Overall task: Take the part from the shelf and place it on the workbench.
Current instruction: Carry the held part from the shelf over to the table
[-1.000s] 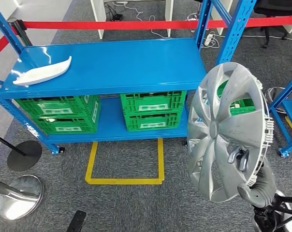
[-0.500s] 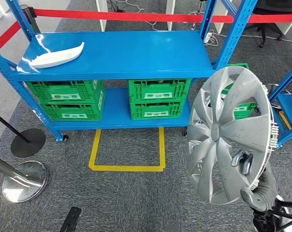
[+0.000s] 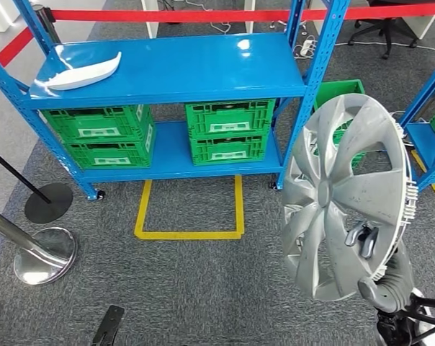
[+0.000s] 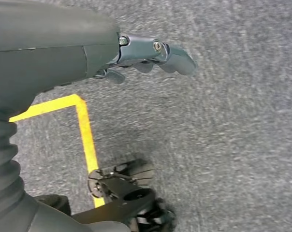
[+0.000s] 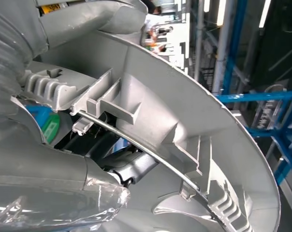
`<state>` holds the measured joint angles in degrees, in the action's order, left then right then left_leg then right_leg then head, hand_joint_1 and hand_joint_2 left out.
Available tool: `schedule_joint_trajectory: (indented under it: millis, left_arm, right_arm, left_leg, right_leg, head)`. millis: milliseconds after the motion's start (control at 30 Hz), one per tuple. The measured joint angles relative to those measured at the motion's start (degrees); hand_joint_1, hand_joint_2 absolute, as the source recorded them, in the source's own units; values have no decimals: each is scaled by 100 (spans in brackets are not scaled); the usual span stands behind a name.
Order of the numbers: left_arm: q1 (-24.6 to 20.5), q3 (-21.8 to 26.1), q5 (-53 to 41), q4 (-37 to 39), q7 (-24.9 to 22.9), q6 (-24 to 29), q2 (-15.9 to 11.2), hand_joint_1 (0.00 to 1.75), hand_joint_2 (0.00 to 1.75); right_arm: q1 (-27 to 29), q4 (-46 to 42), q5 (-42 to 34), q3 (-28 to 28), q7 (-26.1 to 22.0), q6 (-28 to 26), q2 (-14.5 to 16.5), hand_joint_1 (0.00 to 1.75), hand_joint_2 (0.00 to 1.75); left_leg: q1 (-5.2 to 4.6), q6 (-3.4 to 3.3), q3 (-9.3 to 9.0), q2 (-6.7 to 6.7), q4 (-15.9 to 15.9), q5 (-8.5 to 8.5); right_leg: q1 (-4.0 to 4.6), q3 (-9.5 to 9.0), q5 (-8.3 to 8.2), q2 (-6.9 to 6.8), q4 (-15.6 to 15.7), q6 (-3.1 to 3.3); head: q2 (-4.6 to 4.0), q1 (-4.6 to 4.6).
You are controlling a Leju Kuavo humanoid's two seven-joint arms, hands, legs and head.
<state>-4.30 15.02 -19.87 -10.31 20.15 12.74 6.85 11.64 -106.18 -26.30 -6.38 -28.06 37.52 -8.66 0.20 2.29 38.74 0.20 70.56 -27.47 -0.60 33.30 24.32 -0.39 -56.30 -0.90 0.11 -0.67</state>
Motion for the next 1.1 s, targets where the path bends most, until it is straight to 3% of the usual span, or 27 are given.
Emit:
schedule_joint_trajectory:
  millis: [67,133,233,300,367,400,433,467,500,567,633,667,733,767,833,900,933,967,1033,1100]
  left_arm:
    - [-26,0,-23,-11,0,17,2,0,175]
    - [-84,0,-43,-22,0,25,9,0,175]
    - [-82,2,-52,-26,-1,40,2,0,175]
    - [-49,7,-52,-27,-3,56,-15,0,175]
    - [-43,10,-57,-27,-5,65,-25,0,175]
    - [-38,10,-61,-26,-7,66,-25,0,175]
    - [-31,10,-63,-26,-10,66,-25,0,175]
    - [-23,11,-66,-26,-15,66,-25,0,175]
    - [-18,11,-66,-26,-20,66,-26,0,175]
    - [-25,11,-64,-27,-24,59,-20,0,175]
    - [-39,13,-57,-27,-27,42,-13,0,175]
    - [-40,14,-52,-27,-33,31,-12,0,175]
    - [-23,23,-25,-26,-59,19,-12,0,175]
    - [-14,35,3,-25,-72,14,-11,0,175]
    - [-16,82,76,-26,-85,-4,-11,0,175]
    - [-25,133,141,-27,-85,-13,-4,0,175]
    - [-22,154,165,-27,-85,7,-1,0,175]
    - [-15,174,179,-27,-85,43,1,0,175]
    - [-5,219,154,-28,-83,159,-2,0,175]
    - [-22,244,58,-31,-82,287,2,0,175]
  right_arm:
    - [4,-2,151,-18,-57,-4,7,175,175]
    - [11,-4,296,-45,-139,-4,7,175,175]
    - [16,-4,439,-62,-231,4,9,175,175]
    - [26,-4,468,-65,-254,9,9,175,175]
    - [34,-4,477,-72,-267,10,11,175,175]
    - [37,-3,480,-76,-268,10,12,175,175]
    - [42,-3,482,-78,-269,10,13,175,175]
    - [46,-3,484,-79,-269,10,14,175,175]
    - [50,-4,486,-83,-270,10,14,175,175]
    - [52,-11,487,-89,-271,10,14,175,175]
    - [59,-25,487,-94,-279,11,17,175,175]
    - [64,-29,488,-95,-282,12,19,175,175]
    - [63,-40,493,-96,-282,12,21,175,175]
    - [61,-46,496,-96,-280,12,21,175,175]
    - [64,-60,505,-97,-276,12,23,175,175]
    - [86,-66,515,-98,-273,12,26,175,175]
    - [100,-66,520,-97,-271,12,28,175,175]
    - [112,-66,523,-97,-269,12,31,175,175]
    - [130,-66,529,-96,-266,12,33,175,175]
    - [148,-84,536,-100,-264,11,33,175,175]
  left_leg:
    - [18,31,-570,143,-736,164]
    - [7,-39,-926,242,-1326,54]
    - [-25,-231,-877,131,-1467,58]
    - [-27,-334,-823,49,-1472,129]
    - [-46,-395,-766,-51,-1470,185]
    - [-61,-409,-742,-102,-1468,207]
    - [-76,-417,-724,-156,-1466,225]
    - [-90,-418,-714,-217,-1465,240]
    - [-103,-417,-710,-279,-1464,252]
    - [-120,-401,-696,-404,-1453,274]
    - [-102,-348,-630,-516,-1429,311]
    - [-87,-309,-588,-574,-1421,337]
    - [-67,-234,-527,-622,-1406,356]
    - [-70,-199,-479,-534,-1332,292]
    - [-59,-126,-251,-249,-863,-26]
    - [-19,-50,92,-109,-116,-385]
    - [0,-23,189,-94,120,-450]
    - [17,-1,182,-85,154,-407]
    - [38,25,-161,14,-395,-85]
    - [25,14,-571,242,-1125,166]
  right_leg:
    - [-8,102,-62,-50,-50,-61]
    - [6,168,-111,-114,-108,-132]
    - [-20,253,-147,-197,-142,-227]
    - [-36,417,121,-109,-500,-267]
    - [-25,716,552,-12,-1284,-273]
    - [-17,842,694,5,-1632,-265]
    - [-8,888,739,13,-1812,-249]
    - [1,815,671,23,-1749,-223]
    - [9,635,517,53,-1467,-190]
    - [9,158,222,296,-647,-106]
    - [11,-91,149,504,-193,-68]
    - [17,-112,158,507,-153,-63]
    - [16,-103,123,382,-109,-46]
    - [4,-107,101,310,-83,-28]
    - [-16,-103,68,154,-46,-1]
    - [-17,-73,56,-5,-45,8]
    - [-19,-60,49,-87,-45,3]
    - [-21,-50,42,-166,-46,-6]
    - [-31,-46,30,-307,-50,-35]
    - [-11,-32,31,-425,-79,-91]
  head:
    - [0,9]
    - [0,15]
    - [0,15]
    - [0,8]
    - [0,-1]
    - [0,-1]
    - [0,-1]
    - [0,-1]
    - [0,0]
    - [0,6]
    - [0,15]
    - [0,17]
    - [0,17]
    - [0,32]
    - [0,63]
    - [0,83]
    - [0,84]
    - [0,84]
    - [0,85]
    - [0,88]
